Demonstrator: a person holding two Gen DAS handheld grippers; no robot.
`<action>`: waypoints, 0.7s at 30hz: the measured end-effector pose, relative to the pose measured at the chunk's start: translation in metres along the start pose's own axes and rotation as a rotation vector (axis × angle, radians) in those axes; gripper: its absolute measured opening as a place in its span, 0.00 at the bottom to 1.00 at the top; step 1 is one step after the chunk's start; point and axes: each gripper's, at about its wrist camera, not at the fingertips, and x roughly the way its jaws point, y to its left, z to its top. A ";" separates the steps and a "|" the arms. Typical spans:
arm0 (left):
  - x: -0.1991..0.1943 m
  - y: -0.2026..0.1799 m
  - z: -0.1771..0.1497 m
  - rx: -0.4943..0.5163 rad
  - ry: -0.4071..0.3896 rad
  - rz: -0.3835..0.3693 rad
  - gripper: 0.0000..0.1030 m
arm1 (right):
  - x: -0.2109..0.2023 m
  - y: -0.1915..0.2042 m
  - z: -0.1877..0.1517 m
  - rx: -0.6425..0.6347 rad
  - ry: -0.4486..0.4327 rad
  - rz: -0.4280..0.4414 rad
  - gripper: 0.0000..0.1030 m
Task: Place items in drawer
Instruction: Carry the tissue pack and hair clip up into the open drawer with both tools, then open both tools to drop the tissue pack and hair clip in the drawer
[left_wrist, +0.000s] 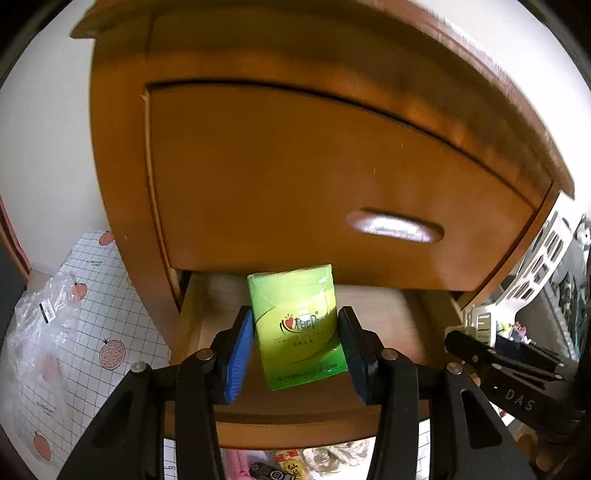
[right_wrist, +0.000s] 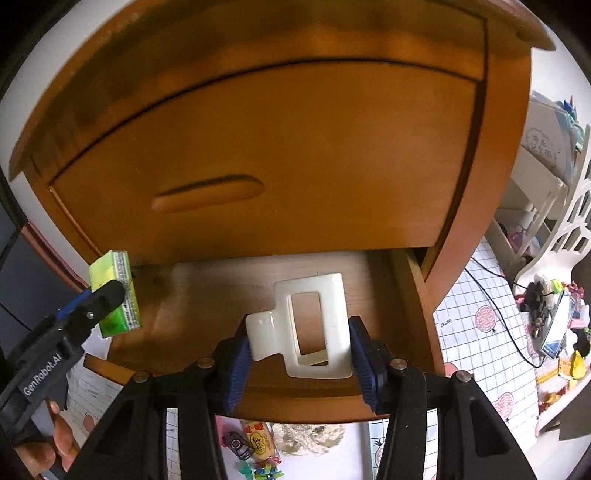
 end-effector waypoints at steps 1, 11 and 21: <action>0.004 -0.002 -0.001 0.003 0.009 0.003 0.47 | 0.001 0.001 0.001 -0.001 0.003 -0.005 0.50; 0.021 -0.001 -0.006 0.012 0.067 0.003 0.48 | 0.014 0.010 -0.001 -0.039 0.035 -0.041 0.51; 0.021 0.002 -0.009 0.012 0.074 0.006 0.58 | 0.019 0.018 -0.005 -0.057 0.048 -0.036 0.64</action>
